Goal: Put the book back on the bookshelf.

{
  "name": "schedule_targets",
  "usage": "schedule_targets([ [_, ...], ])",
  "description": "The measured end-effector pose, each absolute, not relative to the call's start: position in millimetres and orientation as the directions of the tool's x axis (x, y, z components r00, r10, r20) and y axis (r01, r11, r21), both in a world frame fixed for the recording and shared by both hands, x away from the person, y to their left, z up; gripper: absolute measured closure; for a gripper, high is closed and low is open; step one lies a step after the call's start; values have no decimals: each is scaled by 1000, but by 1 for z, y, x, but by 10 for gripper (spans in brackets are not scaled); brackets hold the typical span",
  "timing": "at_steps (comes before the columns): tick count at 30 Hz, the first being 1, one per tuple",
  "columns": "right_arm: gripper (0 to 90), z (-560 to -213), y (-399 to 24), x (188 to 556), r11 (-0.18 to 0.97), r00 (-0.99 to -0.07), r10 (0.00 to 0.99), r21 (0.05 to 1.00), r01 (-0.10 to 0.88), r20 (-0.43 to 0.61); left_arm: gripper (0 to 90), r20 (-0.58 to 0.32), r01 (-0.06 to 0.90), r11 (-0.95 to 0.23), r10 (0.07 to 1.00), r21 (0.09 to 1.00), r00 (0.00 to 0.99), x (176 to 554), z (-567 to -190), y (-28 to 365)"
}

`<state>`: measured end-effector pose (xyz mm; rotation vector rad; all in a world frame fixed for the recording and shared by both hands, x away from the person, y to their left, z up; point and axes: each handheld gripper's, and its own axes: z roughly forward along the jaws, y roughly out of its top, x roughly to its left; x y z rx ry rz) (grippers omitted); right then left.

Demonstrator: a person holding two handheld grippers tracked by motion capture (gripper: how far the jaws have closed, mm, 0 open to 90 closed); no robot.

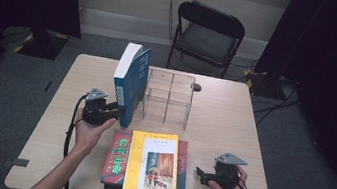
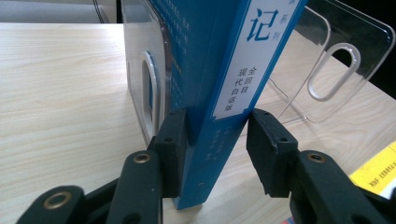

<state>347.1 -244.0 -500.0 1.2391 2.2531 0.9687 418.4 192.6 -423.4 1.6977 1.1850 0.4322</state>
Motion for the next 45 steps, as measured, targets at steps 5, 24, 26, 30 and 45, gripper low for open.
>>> schedule_targets([
  [5, 107, -500, -244, 347, 369, -532, 847, 730, 576, -8, 583, -238, 505, -33, 854, 863, 463, 419, -424, 193],
  [24, 109, -500, -242, 346, 366, -527, 850, 729, 578, -8, 525, -233, 506, -62, 835, 860, 498, 387, -414, 211],
  [26, 127, -499, -241, 346, 372, -535, 845, 728, 576, -9, 590, -229, 509, -84, 822, 857, 521, 381, -415, 211],
  [30, 170, -494, -238, 346, 365, -540, 842, 722, 588, 14, 646, -252, 534, -109, 792, 839, 557, 365, -420, 210],
  [45, 290, -426, -197, 344, 276, -613, 788, 852, 445, 64, 617, -221, 528, -228, 723, 818, 654, 337, -426, 181],
])
